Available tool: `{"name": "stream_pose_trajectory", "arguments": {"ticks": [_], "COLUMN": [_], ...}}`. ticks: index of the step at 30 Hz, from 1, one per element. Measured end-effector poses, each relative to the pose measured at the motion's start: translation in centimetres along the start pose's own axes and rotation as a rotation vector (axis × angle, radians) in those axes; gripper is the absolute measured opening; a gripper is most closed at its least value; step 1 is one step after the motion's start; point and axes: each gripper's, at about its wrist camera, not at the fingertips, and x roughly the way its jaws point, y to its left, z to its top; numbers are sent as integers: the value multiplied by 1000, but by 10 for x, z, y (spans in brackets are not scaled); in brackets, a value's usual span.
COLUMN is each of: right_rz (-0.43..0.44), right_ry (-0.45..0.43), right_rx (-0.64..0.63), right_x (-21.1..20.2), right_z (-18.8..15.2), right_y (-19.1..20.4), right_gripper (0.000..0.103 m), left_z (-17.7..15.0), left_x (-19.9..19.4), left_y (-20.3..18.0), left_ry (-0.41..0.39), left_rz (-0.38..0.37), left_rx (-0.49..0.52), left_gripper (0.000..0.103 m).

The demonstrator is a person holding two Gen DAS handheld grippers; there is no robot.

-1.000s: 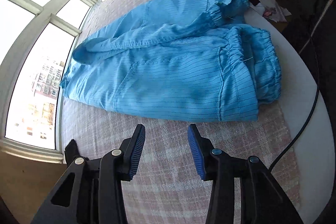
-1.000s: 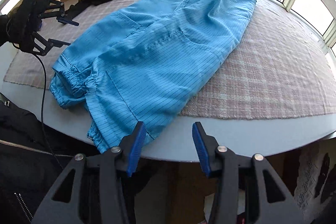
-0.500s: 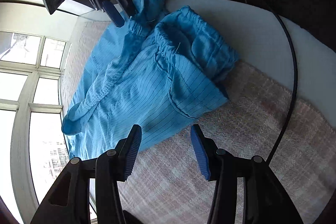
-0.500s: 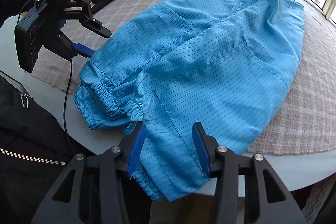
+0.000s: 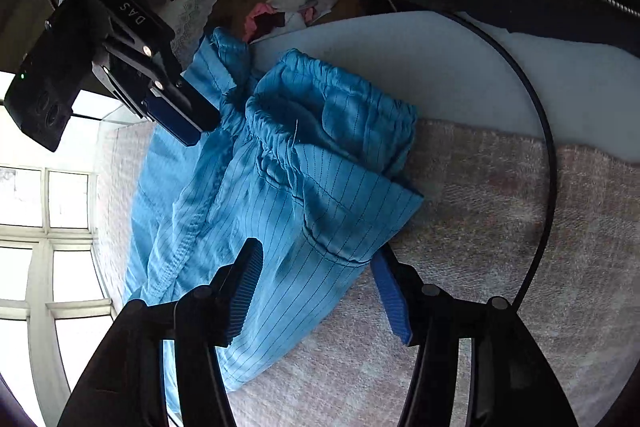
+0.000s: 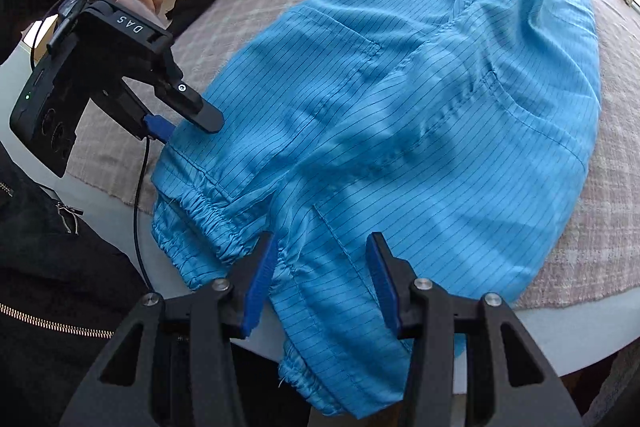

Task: Fold clothes

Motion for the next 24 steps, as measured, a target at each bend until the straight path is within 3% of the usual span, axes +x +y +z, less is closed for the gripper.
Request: {"name": "stream_pose_trajectory", "arguments": {"ticks": [3,6,7,13,17,24], "right_rz": [-59,-183,-188,3,26,43], "right_ry": [-20,40,56,77,75,83], "right_rx": [-34,-67,-43,331,360,388], "right_x": [-25,-41,-44,-39,-25,-12], "right_z": [-13,-34,-39,-57,-58,-60], "right_y": [-7,-26,-34,-90,-87,-66], "right_gripper": [46,46,46,46,46,46], "left_z": [1,3,3,8,11,16], "left_x": [1,2,2,-2,-3,-3], "left_y": [7,11,13,33,45,50], "left_ry": [13,21,22,4,-17,-41], "left_rz": [-80,-112,-119,-150,-157,-150], "left_rx": [-48,-77,-86,-196,-265,-281], "left_gripper": [37,26,21,8,5,5]}}
